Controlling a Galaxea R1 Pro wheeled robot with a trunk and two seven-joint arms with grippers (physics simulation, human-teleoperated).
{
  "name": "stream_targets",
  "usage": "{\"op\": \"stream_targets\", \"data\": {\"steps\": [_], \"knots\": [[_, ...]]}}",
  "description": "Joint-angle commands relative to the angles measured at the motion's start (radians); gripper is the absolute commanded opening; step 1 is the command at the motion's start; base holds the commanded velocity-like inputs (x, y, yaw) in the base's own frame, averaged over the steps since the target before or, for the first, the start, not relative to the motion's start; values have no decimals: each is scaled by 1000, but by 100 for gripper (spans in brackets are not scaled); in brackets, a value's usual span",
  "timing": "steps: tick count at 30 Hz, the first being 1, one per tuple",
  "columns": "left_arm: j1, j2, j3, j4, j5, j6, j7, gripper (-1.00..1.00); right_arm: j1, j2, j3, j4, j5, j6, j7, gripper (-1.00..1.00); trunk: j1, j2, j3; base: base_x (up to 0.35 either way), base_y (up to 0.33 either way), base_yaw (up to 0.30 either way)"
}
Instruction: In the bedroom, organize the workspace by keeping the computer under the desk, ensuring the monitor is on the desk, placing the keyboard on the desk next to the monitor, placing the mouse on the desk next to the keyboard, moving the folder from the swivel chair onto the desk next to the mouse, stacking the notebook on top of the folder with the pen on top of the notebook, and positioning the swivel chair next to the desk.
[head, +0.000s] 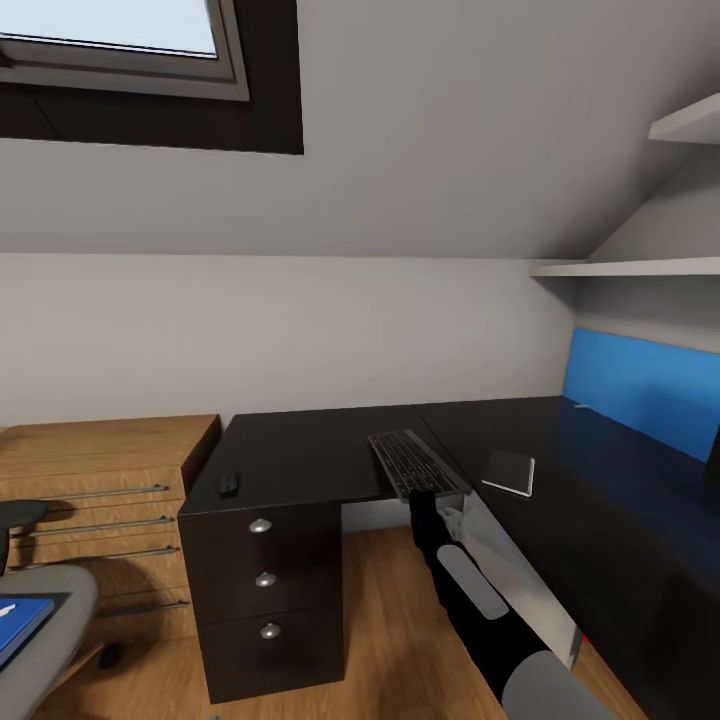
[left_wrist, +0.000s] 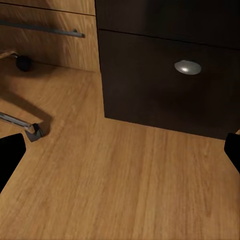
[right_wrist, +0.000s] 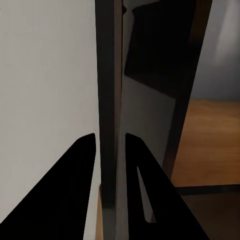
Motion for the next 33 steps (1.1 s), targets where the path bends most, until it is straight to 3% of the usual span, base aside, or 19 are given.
{"op": "stream_targets", "data": {"steps": [1, 10, 11, 33], "knots": [[-1, 1, -8, -1, 8, -5, 7, 100, -1, -1, 3, 0, -14, -9, -3, -100, 0, -1, -1, 0, 0, 0], [-1, 1, -8, -1, 8, -5, 7, 100, -1, -1, 3, 0, -14, -8, -4, -100, 0, -1, -1, 0, 0, 0], [-1, 2, -8, -1, 8, -4, 7, 100, -1, -1, 3, 0, -14, -8, -4, 100, 0, -1, -1, 0, 0, 0], [-1, 6, -8, 4, 10, -4, 5, 100, -1, -11, 3, 0, -15, -9, -5, 100, 0, -1, -1, -18, 0, 0]]}}
